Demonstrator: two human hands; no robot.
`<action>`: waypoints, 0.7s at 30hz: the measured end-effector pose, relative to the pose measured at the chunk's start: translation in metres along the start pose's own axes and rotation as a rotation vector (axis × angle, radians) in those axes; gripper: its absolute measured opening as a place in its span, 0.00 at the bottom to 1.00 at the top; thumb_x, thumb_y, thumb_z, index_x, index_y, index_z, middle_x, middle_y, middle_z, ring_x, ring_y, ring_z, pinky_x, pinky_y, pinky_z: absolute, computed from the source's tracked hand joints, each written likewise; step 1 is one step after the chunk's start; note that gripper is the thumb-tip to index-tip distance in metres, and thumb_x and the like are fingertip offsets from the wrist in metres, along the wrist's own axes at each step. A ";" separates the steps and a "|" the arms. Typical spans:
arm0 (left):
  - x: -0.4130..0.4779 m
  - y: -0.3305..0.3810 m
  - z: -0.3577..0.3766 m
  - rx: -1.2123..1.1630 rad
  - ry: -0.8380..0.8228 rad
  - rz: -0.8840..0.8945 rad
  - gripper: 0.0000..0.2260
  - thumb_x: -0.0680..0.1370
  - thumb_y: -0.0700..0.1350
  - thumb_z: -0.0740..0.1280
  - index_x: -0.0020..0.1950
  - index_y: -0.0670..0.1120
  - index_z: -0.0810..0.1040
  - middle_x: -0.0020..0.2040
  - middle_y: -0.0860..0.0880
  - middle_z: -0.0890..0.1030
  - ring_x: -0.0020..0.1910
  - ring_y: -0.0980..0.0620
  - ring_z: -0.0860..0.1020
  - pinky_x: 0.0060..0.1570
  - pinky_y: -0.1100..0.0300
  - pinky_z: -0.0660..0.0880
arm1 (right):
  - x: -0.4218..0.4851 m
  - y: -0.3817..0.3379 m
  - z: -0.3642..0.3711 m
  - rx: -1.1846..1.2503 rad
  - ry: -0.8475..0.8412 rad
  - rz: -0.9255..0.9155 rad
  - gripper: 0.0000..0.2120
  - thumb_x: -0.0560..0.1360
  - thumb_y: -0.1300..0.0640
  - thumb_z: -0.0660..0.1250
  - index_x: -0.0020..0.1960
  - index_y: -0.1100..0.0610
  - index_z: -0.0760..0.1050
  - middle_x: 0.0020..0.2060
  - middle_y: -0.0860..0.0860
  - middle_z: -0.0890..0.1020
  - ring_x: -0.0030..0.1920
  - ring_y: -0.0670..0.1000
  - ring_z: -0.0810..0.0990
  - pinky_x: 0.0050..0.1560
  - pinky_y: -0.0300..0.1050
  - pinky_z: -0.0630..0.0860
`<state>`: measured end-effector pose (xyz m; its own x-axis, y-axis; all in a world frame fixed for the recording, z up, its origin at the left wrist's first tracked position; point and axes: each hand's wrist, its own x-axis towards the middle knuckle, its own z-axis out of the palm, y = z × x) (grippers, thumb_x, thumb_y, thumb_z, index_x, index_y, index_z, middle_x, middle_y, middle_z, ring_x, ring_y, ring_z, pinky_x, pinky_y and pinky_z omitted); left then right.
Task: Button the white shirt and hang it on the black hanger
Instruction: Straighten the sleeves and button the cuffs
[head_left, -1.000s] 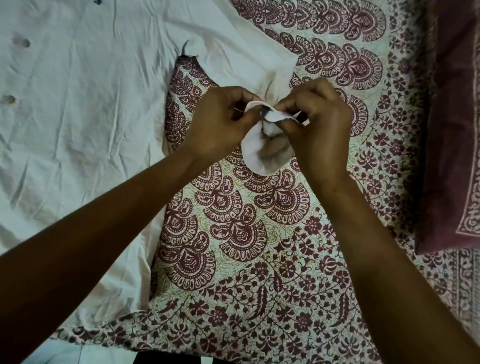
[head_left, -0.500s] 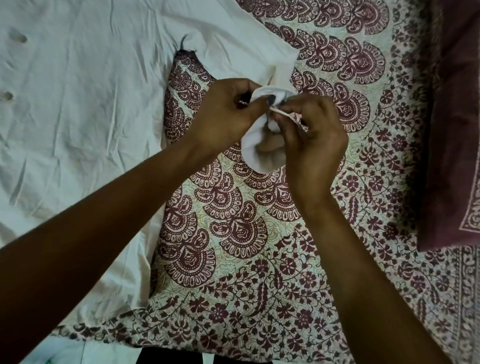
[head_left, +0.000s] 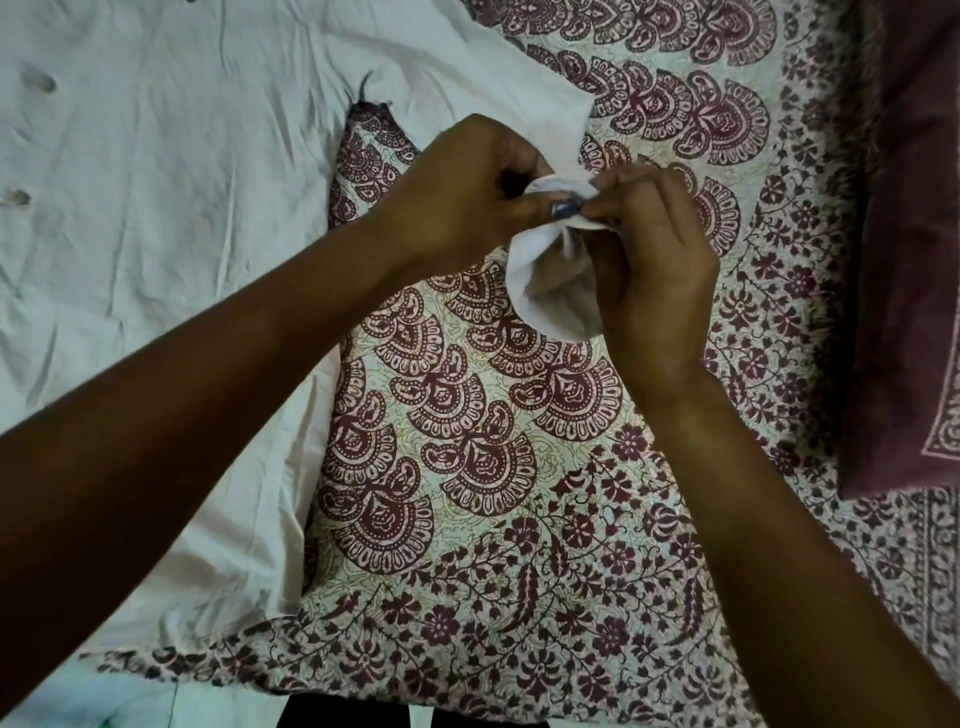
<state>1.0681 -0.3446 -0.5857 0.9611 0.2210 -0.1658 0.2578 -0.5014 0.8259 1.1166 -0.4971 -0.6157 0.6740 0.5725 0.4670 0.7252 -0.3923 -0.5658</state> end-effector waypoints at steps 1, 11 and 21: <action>0.000 0.000 0.000 -0.018 -0.010 -0.011 0.08 0.75 0.49 0.68 0.48 0.45 0.82 0.42 0.44 0.84 0.35 0.54 0.76 0.33 0.63 0.70 | 0.000 0.000 -0.001 0.017 -0.005 -0.005 0.07 0.75 0.64 0.62 0.44 0.68 0.77 0.45 0.62 0.79 0.45 0.59 0.79 0.40 0.50 0.77; -0.006 -0.012 0.011 -0.142 0.092 -0.028 0.08 0.69 0.51 0.69 0.44 0.51 0.81 0.40 0.50 0.83 0.41 0.54 0.82 0.44 0.53 0.79 | 0.015 0.018 -0.004 0.386 -0.186 0.170 0.08 0.66 0.71 0.69 0.41 0.60 0.79 0.40 0.52 0.80 0.42 0.48 0.80 0.43 0.43 0.77; -0.004 -0.014 0.016 -0.234 0.290 -0.016 0.03 0.70 0.46 0.69 0.42 0.54 0.80 0.37 0.55 0.81 0.34 0.61 0.78 0.39 0.62 0.76 | 0.019 0.006 0.005 0.416 -0.121 0.363 0.11 0.68 0.69 0.69 0.42 0.53 0.77 0.35 0.42 0.80 0.39 0.45 0.81 0.42 0.47 0.79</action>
<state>1.0623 -0.3517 -0.6052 0.8805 0.4716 -0.0478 0.2103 -0.2983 0.9310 1.1335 -0.4847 -0.6137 0.8310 0.5419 0.1253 0.3171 -0.2766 -0.9072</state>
